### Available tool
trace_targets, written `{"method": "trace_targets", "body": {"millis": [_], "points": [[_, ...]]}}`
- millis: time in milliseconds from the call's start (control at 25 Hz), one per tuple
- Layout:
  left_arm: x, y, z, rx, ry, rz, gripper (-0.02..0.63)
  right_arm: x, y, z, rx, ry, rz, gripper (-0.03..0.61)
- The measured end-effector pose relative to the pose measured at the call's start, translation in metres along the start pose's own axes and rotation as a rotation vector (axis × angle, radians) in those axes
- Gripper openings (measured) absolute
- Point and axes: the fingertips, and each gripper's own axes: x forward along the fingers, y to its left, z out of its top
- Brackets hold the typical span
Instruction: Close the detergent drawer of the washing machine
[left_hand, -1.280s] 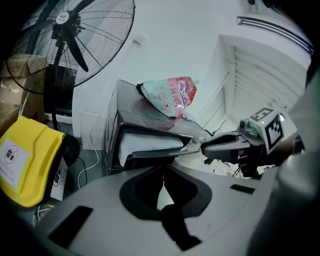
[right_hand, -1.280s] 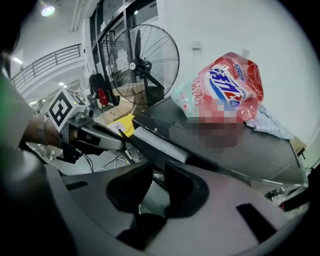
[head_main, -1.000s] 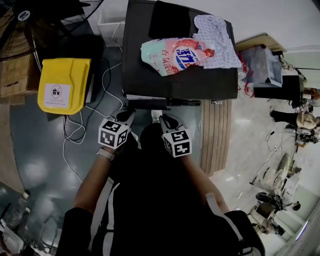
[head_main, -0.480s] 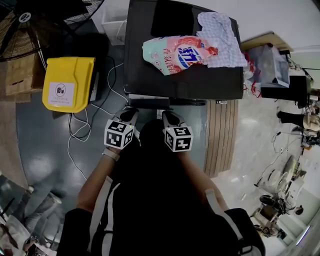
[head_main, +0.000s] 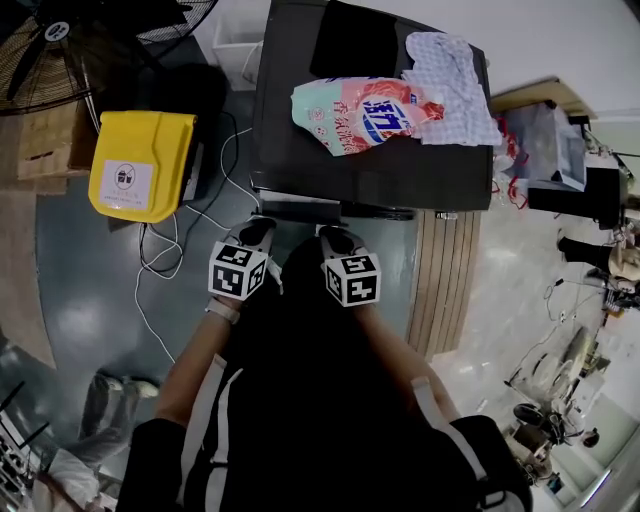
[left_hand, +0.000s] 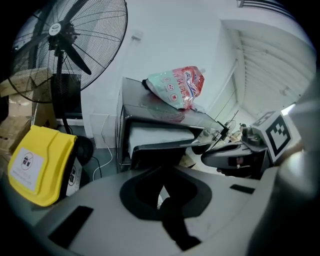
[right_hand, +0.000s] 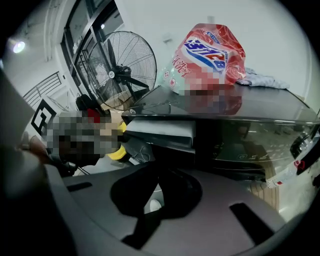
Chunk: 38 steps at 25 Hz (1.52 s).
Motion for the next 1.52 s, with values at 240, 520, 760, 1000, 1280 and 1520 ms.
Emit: {"method": "trace_targets", "body": {"millis": [240, 520, 760, 1000, 1280, 1520], "points": [[0.007, 0.0, -0.004, -0.01, 0.025, 0.017, 0.011, 0.005, 0.004, -0.001, -0.031, 0.044, 0.059, 0.015], [0.014, 0.012, 0.024, -0.026, -0.028, 0.061, 0.011, 0.009, -0.016, 0.022, -0.003, -0.01, 0.039, 0.015], [0.023, 0.012, 0.026, -0.028, 0.01, 0.06, 0.011, 0.019, -0.015, 0.025, -0.015, 0.04, 0.087, 0.015], [0.03, 0.014, 0.021, -0.042, 0.066, 0.048, 0.011, 0.03, -0.009, 0.021, -0.002, 0.106, 0.144, 0.015], [0.039, 0.02, 0.032, -0.044, 0.068, 0.037, 0.009, 0.037, -0.016, 0.032, 0.008, 0.107, 0.152, 0.014], [0.045, 0.019, 0.03, -0.006, 0.117, 0.045, 0.009, 0.042, -0.014, 0.031, 0.03, 0.147, 0.184, 0.014]]}}
